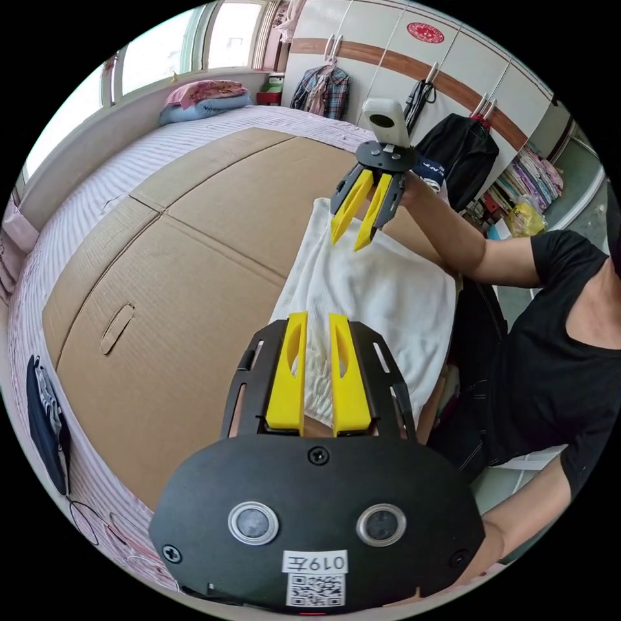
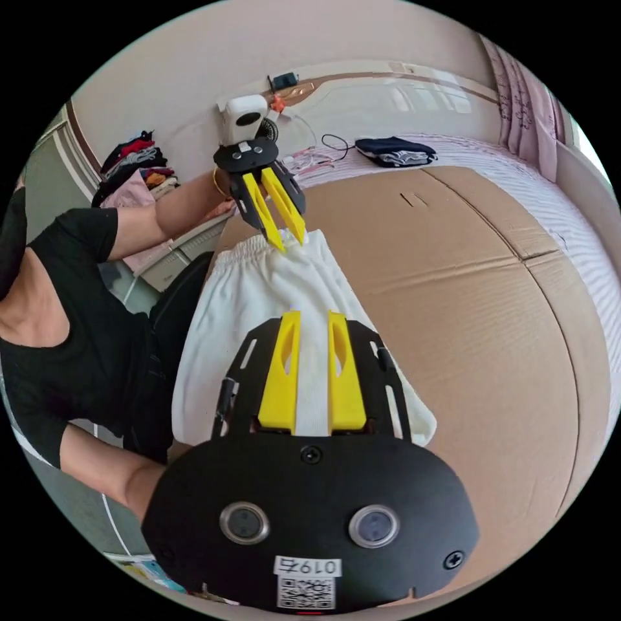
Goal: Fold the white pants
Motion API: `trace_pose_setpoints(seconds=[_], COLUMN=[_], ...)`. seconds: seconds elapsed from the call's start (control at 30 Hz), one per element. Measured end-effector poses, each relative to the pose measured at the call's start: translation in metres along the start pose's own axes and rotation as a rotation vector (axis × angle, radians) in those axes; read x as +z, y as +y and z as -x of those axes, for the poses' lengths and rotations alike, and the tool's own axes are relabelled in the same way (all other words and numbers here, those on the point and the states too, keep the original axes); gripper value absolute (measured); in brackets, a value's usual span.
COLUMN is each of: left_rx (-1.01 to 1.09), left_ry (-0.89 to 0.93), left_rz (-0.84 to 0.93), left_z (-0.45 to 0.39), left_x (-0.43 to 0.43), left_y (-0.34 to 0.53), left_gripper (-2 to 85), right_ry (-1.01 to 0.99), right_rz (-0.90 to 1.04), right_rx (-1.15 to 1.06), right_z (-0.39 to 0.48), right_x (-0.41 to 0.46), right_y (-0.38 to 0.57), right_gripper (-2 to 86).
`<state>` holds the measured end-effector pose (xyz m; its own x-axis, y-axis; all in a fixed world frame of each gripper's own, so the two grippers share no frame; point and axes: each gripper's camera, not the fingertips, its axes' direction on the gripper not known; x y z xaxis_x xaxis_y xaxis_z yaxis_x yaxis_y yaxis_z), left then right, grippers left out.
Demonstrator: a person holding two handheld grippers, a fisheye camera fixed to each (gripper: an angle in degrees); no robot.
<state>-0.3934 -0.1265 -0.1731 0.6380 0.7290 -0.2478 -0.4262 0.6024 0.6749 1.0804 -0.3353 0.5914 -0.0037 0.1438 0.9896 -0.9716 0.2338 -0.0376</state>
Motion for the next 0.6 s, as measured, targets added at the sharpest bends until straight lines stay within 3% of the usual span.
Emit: trace_pose_setpoints(seconds=[0.07, 0.23, 0.3, 0.47, 0.6], left_rx=[-0.003, 0.0, 0.004, 0.011, 0.006], left_ry=[-0.001, -0.006, -0.023, -0.043, -0.048], left_rz=[-0.011, 0.011, 0.028, 0.012, 0.05], left_z=[-0.001, -0.003, -0.006, -0.016, -0.018], left_x=[-0.001, 0.003, 0.003, -0.006, -0.005], left_y=[-0.001, -0.002, 0.002, 0.016, 0.022], left_gripper=[4.9, 5.3, 5.3, 5.2, 5.3], right_ry=[0.058, -0.084, -0.054, -0.136, -0.127], right_rz=[0.077, 0.176, 0.202, 0.079, 0.095], right_rx=[-0.027, -0.137, -0.144, -0.112, -0.078], right_z=[-0.009, -0.02, -0.024, -0.046, -0.06], right_x=[0.001, 0.013, 0.019, 0.0, -0.005], right_y=[-0.015, -0.03, -0.029, -0.017, -0.009], right_gripper=[4.5, 7.3, 7.1, 4.7, 4.9])
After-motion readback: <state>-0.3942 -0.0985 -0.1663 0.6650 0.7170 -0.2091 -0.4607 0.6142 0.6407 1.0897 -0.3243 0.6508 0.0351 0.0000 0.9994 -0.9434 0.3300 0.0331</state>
